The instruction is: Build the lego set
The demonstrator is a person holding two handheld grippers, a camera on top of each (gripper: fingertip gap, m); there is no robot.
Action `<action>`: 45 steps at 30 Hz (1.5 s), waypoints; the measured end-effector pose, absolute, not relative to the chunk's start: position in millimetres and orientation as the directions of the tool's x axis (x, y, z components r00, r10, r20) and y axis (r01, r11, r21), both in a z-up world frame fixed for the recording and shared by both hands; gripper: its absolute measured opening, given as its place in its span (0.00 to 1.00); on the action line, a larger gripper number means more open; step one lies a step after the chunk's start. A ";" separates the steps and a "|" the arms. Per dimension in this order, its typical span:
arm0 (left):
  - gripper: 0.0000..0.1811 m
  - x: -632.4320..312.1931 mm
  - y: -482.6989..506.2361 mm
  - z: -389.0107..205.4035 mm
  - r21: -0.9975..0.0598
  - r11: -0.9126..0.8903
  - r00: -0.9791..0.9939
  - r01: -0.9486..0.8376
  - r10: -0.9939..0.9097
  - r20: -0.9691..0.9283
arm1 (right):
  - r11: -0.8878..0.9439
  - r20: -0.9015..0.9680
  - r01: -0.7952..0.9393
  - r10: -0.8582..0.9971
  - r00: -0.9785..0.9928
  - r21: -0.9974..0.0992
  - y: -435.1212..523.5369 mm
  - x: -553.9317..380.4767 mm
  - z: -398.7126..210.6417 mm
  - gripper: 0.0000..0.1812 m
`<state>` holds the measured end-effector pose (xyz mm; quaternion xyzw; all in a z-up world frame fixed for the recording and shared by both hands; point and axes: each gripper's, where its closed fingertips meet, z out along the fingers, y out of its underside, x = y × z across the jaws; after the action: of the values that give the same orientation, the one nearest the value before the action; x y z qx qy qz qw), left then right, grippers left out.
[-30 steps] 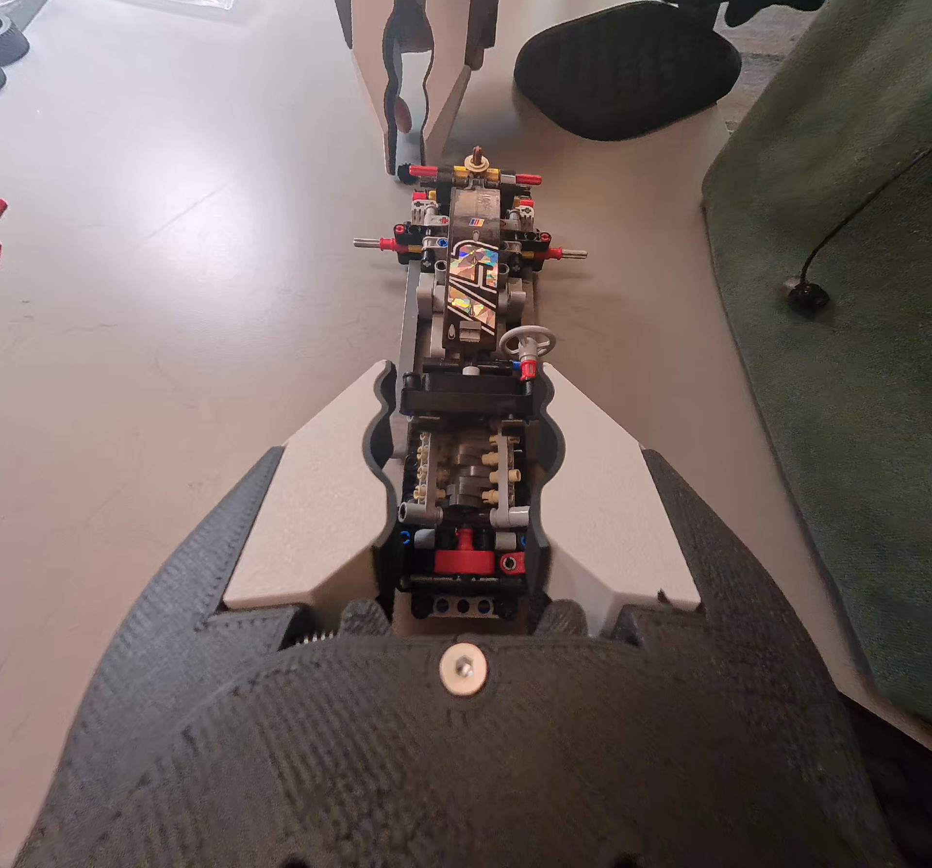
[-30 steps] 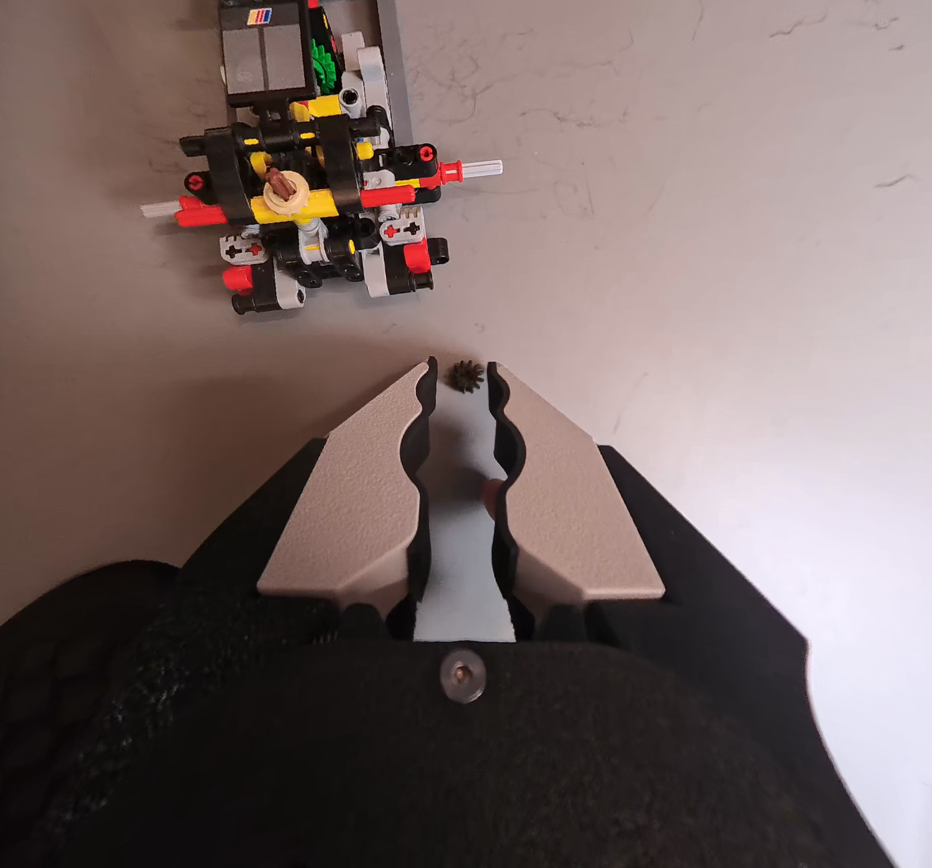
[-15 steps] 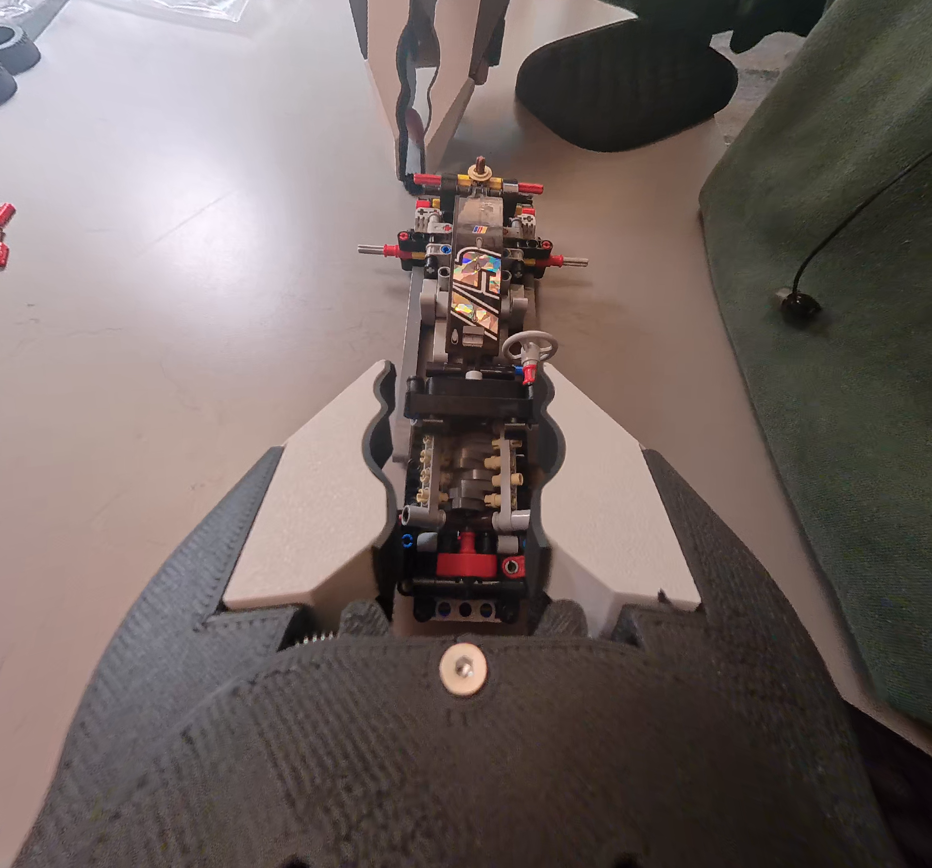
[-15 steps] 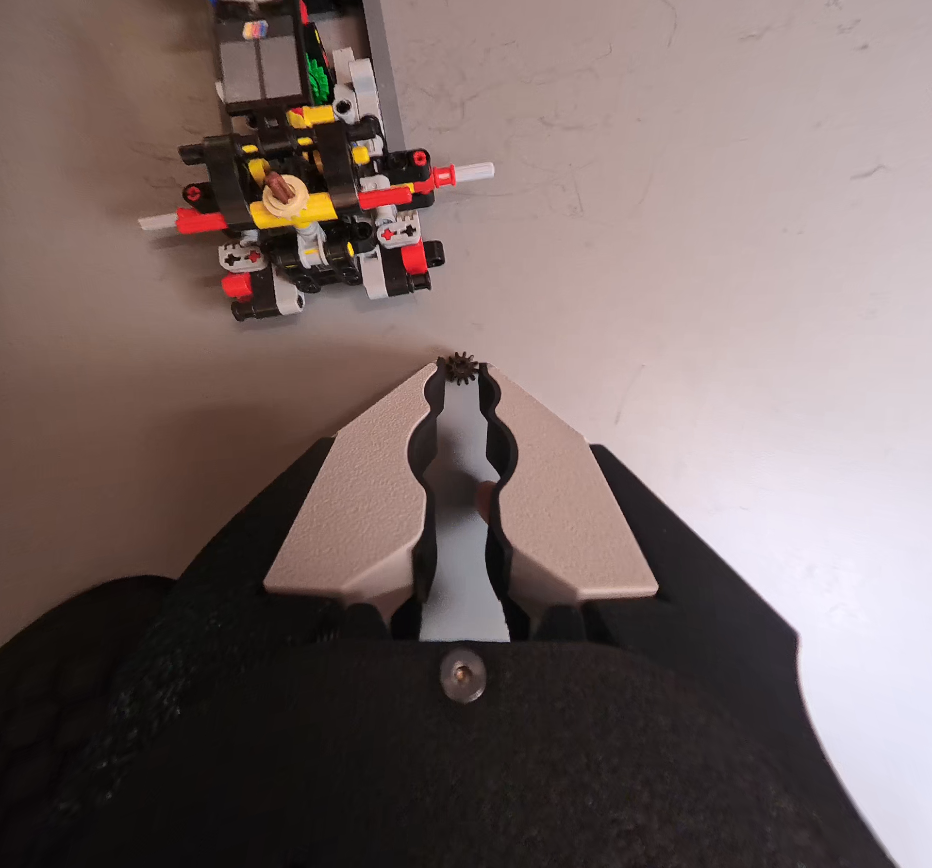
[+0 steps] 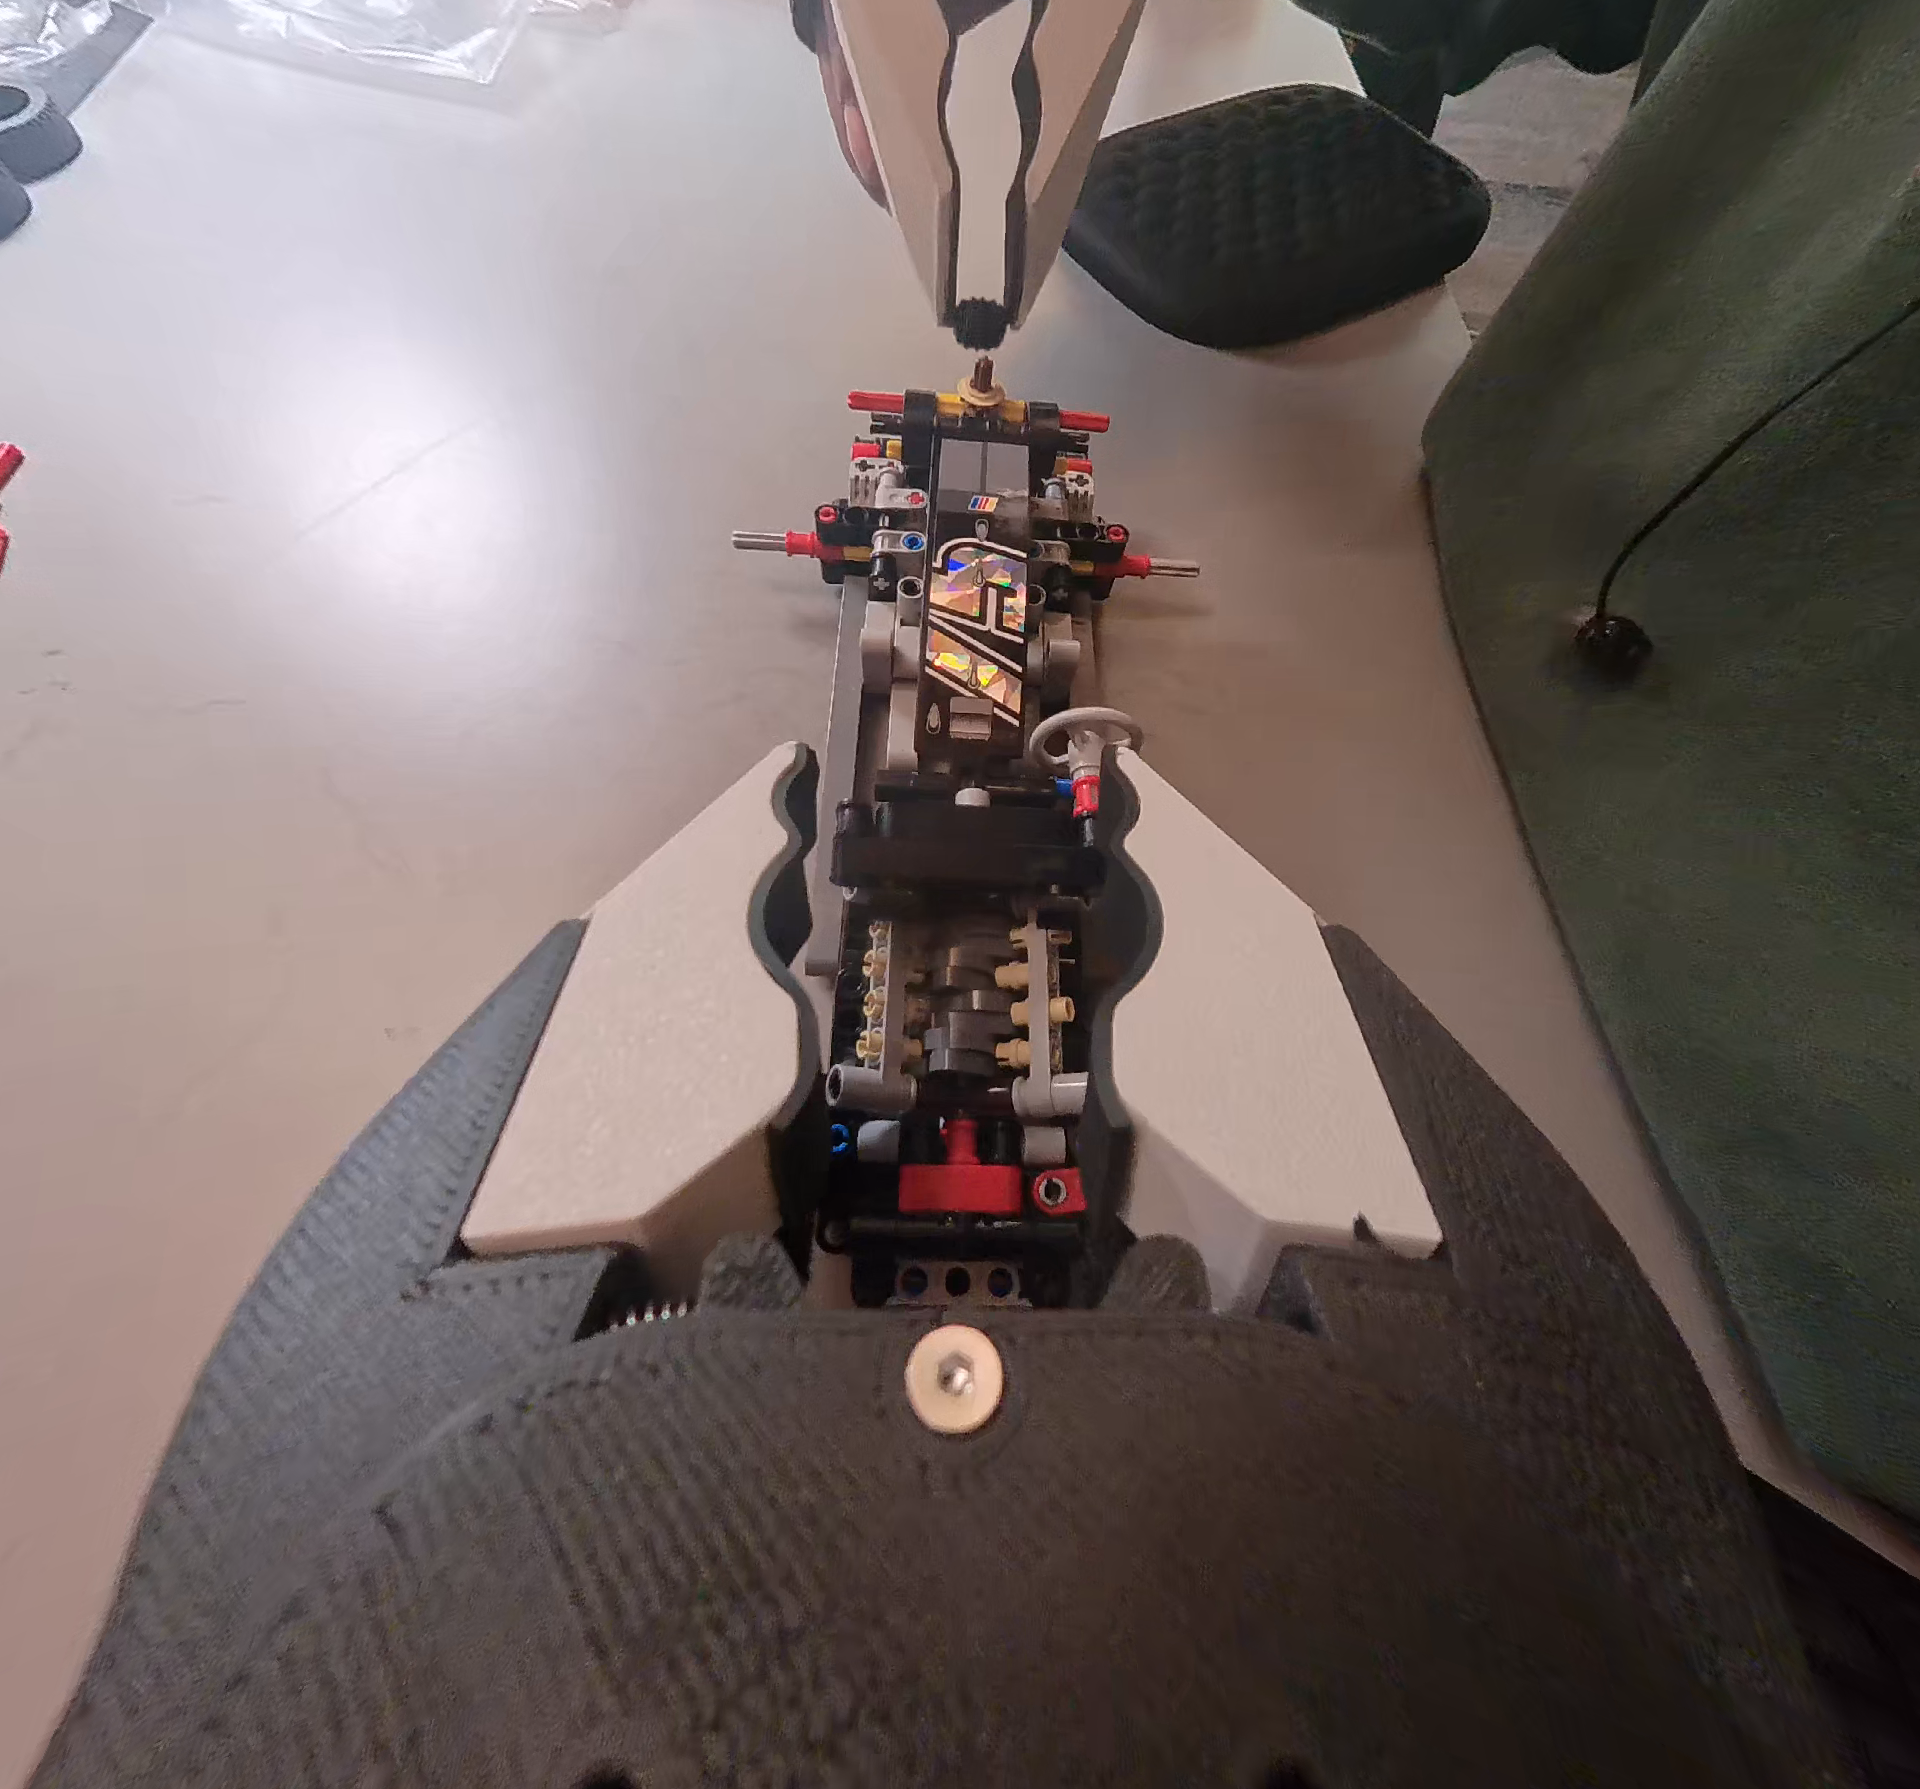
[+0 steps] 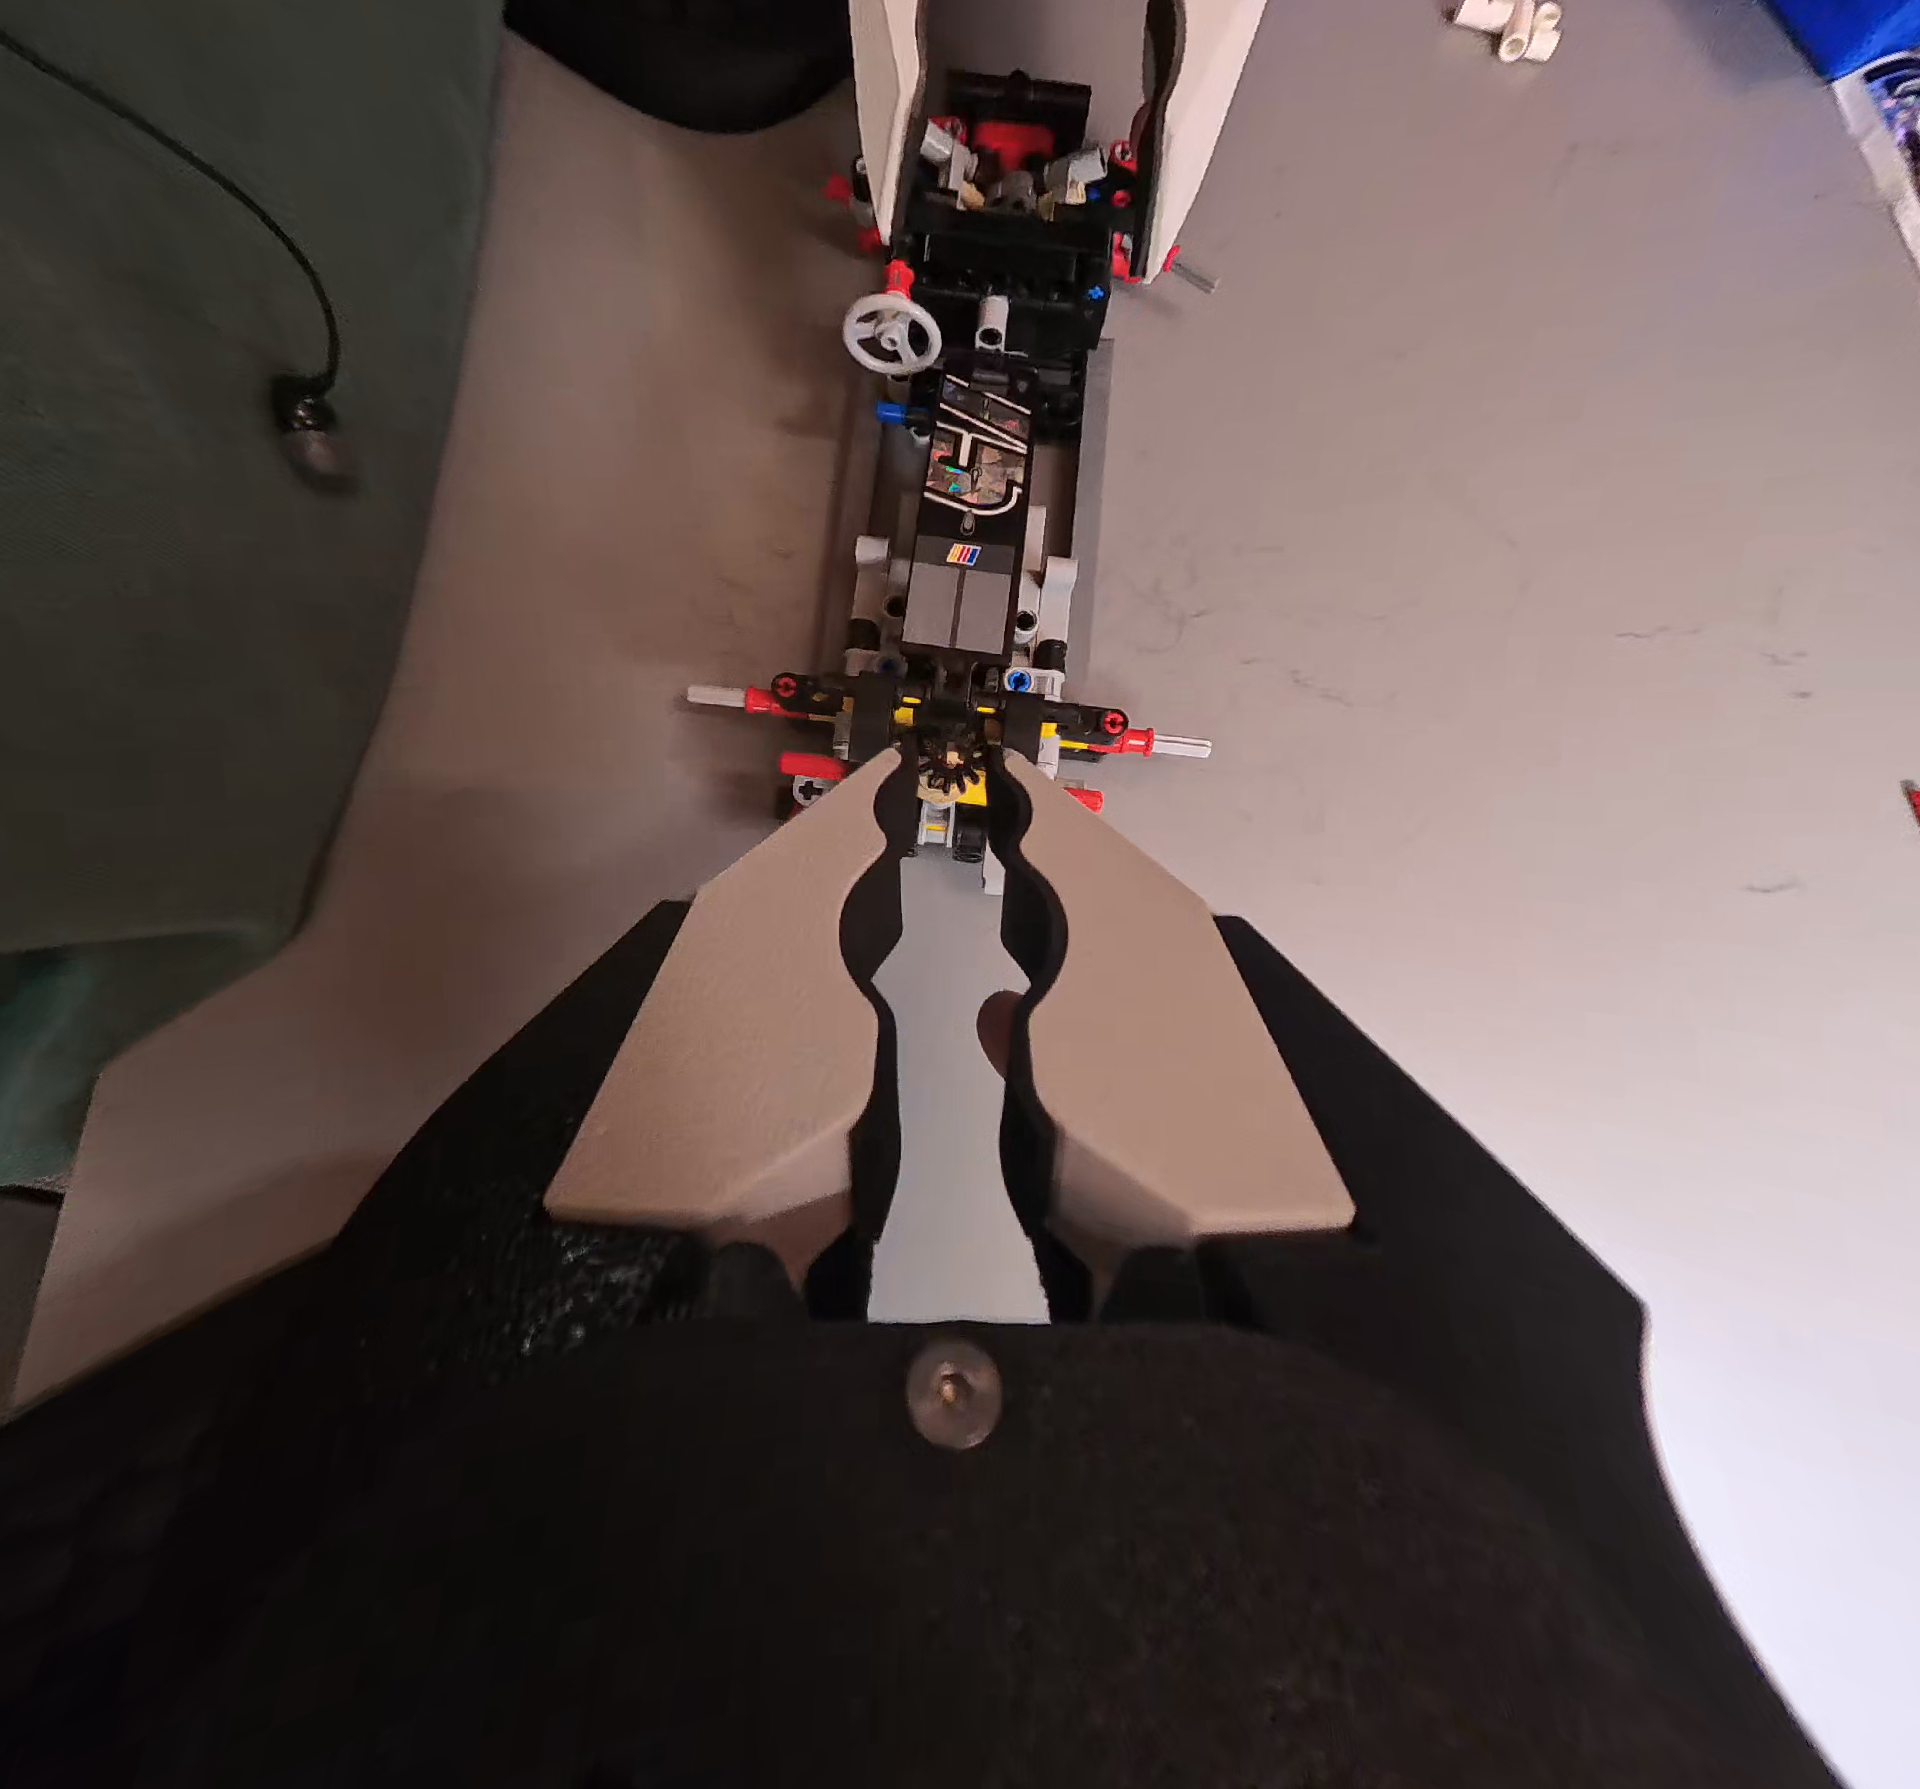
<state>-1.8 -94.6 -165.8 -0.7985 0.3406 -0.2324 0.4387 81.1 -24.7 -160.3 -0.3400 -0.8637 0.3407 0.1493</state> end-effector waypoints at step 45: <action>0.33 -0.1 -102.1 -173.2 -0.844 -0.398 0.641 -0.360 -0.763 0.087 | 0.558 0.042 0.516 0.704 -0.708 -0.651 -27.4 84.0 -165.9 0.06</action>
<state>-0.1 -102.1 -173.2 -0.8015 0.3502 -0.2384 0.4221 84.0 -27.4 -165.9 -0.3508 -0.8695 0.3133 0.1507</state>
